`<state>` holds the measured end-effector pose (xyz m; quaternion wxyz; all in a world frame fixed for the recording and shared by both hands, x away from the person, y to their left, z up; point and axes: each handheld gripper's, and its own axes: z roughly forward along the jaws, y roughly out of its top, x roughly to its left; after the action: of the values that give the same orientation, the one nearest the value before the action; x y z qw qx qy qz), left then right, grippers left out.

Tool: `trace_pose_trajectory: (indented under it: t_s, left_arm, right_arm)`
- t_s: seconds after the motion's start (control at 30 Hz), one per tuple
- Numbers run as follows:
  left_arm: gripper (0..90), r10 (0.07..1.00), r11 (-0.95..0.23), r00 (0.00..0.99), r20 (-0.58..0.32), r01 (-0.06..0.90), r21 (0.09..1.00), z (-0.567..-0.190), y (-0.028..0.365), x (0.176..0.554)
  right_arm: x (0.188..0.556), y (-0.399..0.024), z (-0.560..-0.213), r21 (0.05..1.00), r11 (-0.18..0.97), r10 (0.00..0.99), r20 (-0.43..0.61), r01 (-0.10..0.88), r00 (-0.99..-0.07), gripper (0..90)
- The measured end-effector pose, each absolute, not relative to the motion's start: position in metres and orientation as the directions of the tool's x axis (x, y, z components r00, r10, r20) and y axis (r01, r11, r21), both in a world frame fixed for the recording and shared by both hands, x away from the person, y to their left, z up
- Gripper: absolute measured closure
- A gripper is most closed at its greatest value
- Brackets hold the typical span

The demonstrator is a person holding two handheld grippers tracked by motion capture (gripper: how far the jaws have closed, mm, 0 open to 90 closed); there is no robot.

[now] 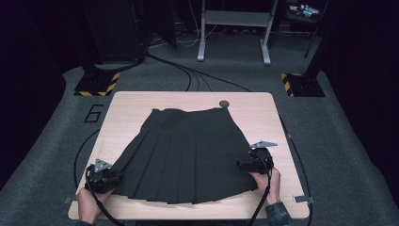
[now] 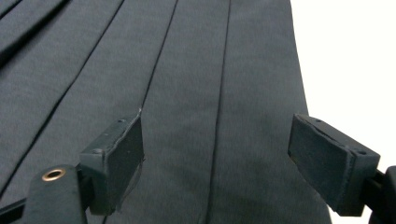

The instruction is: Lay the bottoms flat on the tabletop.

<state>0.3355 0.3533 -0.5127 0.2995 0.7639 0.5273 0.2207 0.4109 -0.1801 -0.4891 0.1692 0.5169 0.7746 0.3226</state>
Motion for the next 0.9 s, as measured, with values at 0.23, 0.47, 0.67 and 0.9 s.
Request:
trace_pose_trajectory:
  t_s: [0.23,0.47,0.67,0.9]
  left_arm:
    - [53.2,0.920,-0.294,0.392,0.010,0.673,0.679,-0.509,0.352,0.319]
    - [19.0,0.926,-0.241,0.377,-0.032,0.651,0.720,-0.487,0.354,0.319]
    - [4.0,0.931,-0.250,0.366,-0.015,0.664,0.705,-0.487,0.349,0.329]
    - [0.0,0.936,-0.250,0.351,-0.016,0.698,0.670,-0.505,0.344,0.334]
  right_arm:
    - [0.396,-0.190,-0.492,0.672,0.252,0.923,0.050,0.696,-0.382,15.4]
    - [0.384,-0.202,-0.481,0.687,0.232,0.929,0.054,0.688,-0.367,5.7]
    - [0.375,-0.197,-0.481,0.688,0.272,0.913,0.038,0.673,-0.407,0.0]
    - [0.369,-0.186,-0.492,0.671,0.288,0.905,0.043,0.683,-0.423,0.0]
